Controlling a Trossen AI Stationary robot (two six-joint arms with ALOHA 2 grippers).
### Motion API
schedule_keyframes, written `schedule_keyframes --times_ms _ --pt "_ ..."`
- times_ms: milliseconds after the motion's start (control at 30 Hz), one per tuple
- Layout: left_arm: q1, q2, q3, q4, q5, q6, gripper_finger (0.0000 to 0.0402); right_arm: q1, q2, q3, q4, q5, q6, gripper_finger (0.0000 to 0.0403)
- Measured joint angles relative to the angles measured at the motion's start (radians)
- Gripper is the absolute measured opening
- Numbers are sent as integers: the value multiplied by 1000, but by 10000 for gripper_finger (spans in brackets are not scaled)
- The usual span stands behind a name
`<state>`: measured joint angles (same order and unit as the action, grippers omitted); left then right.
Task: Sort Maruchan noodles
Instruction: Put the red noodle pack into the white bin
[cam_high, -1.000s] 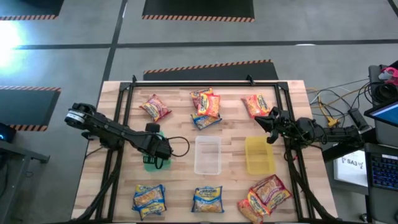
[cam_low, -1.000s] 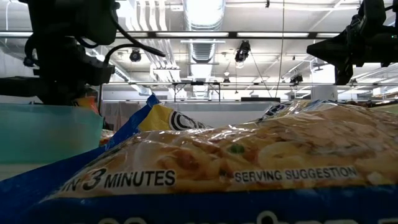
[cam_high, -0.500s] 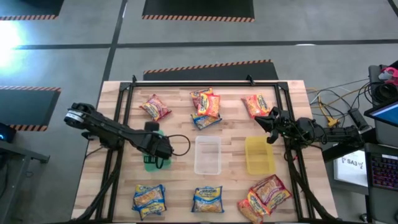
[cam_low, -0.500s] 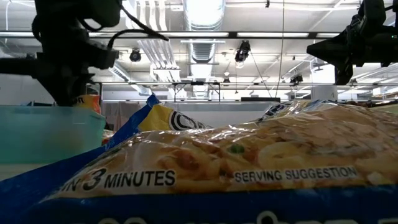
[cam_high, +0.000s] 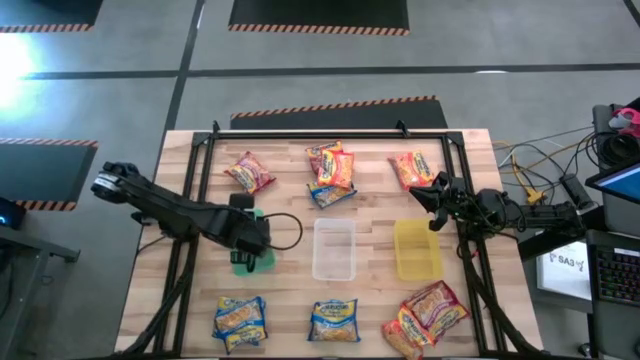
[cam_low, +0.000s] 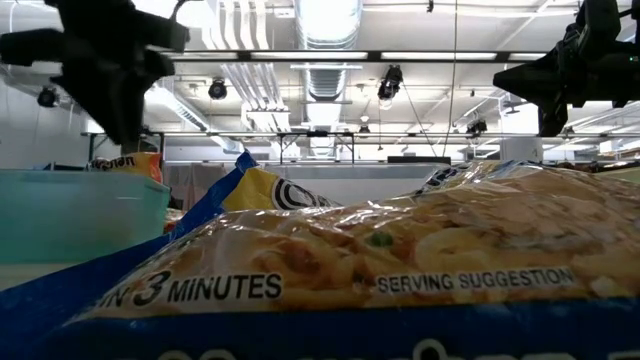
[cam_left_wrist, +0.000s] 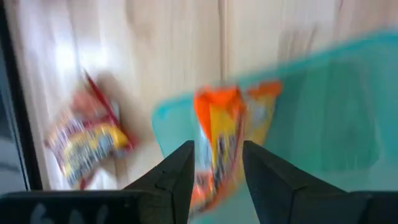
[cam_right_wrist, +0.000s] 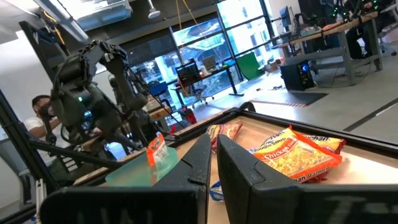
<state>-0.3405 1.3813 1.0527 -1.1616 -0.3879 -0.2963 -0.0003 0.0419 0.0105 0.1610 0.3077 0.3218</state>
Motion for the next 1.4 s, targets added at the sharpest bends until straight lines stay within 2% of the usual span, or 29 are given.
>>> schedule_keyframes --times_ms 300,367,467,533,600,767,900,1000,1100,1333,1400 --pt "15 -15 0 349 -144 112 119 0 0 0 0 0 0 18" --pt "21 -12 0 364 -175 129 119 0 0 0 0 0 0 18" --pt "47 -12 0 352 -292 133 119 0 0 0 0 0 0 18" --pt "85 -12 -1 342 -335 137 119 0 0 0 0 0 0 18" --pt "143 -11 -1 339 -303 165 119 0 0 0 0 0 0 18" --pt "351 -5 -34 333 -124 195 119 0 0 0 0 0 0 18" --pt "519 -23 -90 333 17 162 119 0 0 0 0 0 0 18" --pt "601 -81 -145 342 63 89 119 0 0 0 0 0 0 18" --pt "652 -158 -228 390 65 -32 119 0 0 0 0 0 0 18" --pt "683 -354 -451 634 34 -555 139 0 0 0 0 0 0 18" --pt "683 -392 -486 656 -3 -588 146 0 0 0 0 0 0 18"
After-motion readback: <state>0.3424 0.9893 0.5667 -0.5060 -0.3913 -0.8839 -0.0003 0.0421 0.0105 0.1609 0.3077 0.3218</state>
